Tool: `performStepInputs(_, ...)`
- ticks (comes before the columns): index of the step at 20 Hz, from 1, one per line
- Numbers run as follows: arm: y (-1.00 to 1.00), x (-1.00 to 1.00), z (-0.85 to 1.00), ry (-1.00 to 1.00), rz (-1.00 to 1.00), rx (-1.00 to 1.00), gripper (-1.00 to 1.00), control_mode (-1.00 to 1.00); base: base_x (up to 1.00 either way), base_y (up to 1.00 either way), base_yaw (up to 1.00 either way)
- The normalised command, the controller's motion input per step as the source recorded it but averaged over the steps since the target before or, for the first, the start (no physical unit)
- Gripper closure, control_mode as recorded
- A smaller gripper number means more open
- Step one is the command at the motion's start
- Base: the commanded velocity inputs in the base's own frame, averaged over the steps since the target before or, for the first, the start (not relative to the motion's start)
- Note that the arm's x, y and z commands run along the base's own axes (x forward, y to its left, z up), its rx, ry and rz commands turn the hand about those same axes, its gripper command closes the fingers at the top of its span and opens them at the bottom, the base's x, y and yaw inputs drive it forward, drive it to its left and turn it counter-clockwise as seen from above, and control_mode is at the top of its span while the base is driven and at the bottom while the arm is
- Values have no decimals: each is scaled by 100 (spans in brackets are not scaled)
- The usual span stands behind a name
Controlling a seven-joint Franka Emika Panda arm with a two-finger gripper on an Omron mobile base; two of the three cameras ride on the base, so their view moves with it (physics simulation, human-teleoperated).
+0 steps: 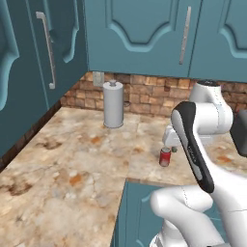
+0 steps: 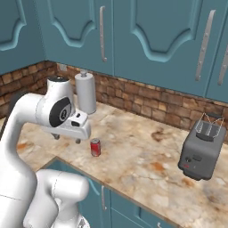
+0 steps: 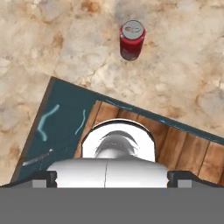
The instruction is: Four empty soda cans are scattered around the kitchen. Gather all the cans and cluster them next to the stove for recycling.
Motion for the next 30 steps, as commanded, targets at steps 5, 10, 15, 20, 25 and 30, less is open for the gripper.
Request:
performStepInputs(5, 0, 44, 10, 2, 0, -1, -100, -100, 0, 0, 0)
performStepInputs(10, -1, 15, 8, 0, 0, -5, -100, -100, 0, 0, 0)
performStepInputs(15, -11, 32, -30, 0, 0, 0, -100, -100, 0, 0, 0)
performStepInputs(20, -14, 33, -52, 0, 0, 0, -100, -100, 0, 0, 0)
performStepInputs(25, -10, 30, 0, 0, 0, 0, -100, -100, 0, 0, 0)
performStepInputs(30, -6, 49, -7, 0, 0, 0, -100, -100, 0, 0, 0)
